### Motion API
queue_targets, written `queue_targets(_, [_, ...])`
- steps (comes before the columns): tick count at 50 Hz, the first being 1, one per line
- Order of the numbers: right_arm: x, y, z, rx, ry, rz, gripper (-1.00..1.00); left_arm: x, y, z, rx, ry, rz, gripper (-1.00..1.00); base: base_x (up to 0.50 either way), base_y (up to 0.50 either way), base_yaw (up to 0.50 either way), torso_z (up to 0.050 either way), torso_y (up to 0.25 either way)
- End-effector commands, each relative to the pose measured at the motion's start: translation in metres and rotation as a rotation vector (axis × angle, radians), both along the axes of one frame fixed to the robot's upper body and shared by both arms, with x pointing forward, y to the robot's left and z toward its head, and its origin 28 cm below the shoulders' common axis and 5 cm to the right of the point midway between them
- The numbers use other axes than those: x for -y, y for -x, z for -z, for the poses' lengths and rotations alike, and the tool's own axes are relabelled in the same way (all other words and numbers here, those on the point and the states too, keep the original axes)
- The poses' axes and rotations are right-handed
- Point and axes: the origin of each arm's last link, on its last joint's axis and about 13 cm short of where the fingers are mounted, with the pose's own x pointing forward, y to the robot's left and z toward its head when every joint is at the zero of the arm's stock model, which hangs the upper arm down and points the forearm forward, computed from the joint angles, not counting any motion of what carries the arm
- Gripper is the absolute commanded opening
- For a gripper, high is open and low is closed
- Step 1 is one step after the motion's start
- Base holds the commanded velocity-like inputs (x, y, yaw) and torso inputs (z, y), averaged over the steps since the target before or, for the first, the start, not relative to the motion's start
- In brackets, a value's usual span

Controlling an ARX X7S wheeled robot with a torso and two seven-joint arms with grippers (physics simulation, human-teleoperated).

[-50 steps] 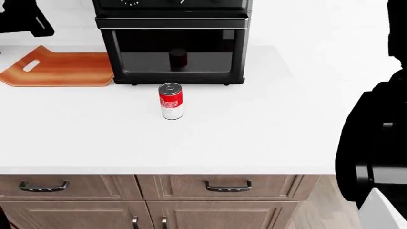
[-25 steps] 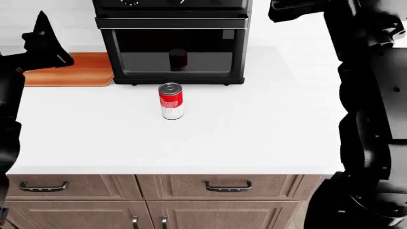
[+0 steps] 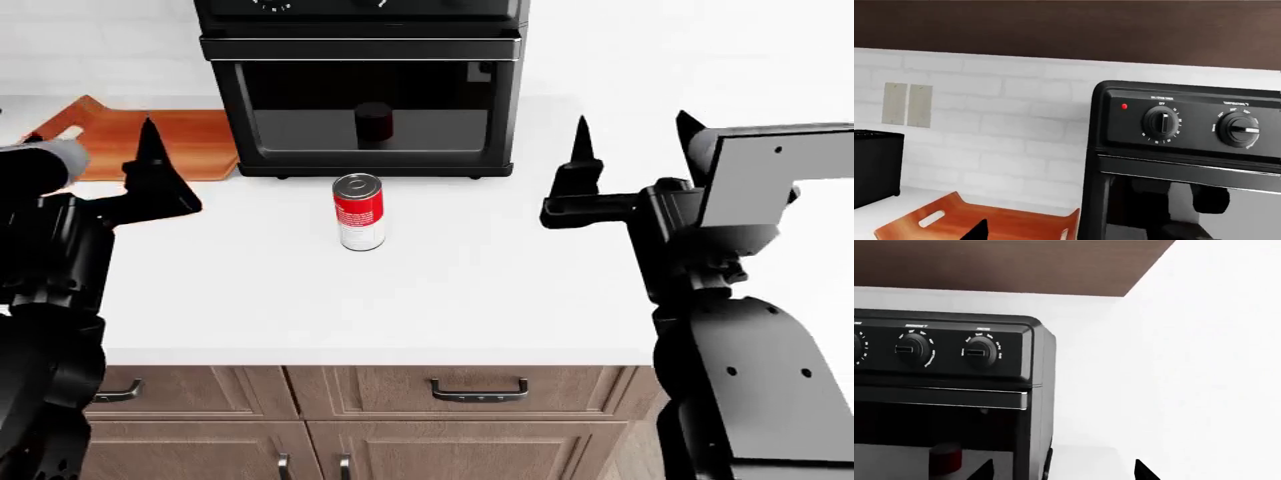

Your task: Pick the cans from the counter and place them in their designated side in the cabinet.

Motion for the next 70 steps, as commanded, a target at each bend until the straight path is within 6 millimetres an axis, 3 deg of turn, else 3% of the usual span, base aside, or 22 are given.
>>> queue_targets(1, [-0.002,0.004,0.036,-0.087,-0.013,0.011,1.00,0.001,-0.002,0.022,-0.056,-0.022,-0.016,1.00,0.00,0.00,0.00,0.000,0.000])
queue_targets(15, [-0.005,-0.008,0.062,-0.155,-0.036,-0.008,1.00,0.000,-0.004,0.039,-0.109,-0.058,-0.026,1.00,0.00,0.00,0.00,0.000,0.000])
queue_targets(28, [-0.005,-0.009,0.063,-0.159,-0.029,-0.014,1.00,0.000,-0.005,0.041,-0.111,-0.060,-0.027,1.00,0.00,0.06,0.00,0.000,0.000])
queue_targets(58, [-0.010,-0.012,0.062,-0.164,-0.035,-0.052,1.00,-0.001,-0.003,0.040,-0.110,-0.062,-0.031,1.00,0.00,0.46,0.00,0.000,0.000])
queue_targets(70, [-0.012,-0.011,0.061,-0.198,-0.025,-0.071,1.00,-0.002,-0.003,0.037,-0.113,-0.086,-0.027,1.00,0.00,0.00,0.00,0.000,0.000])
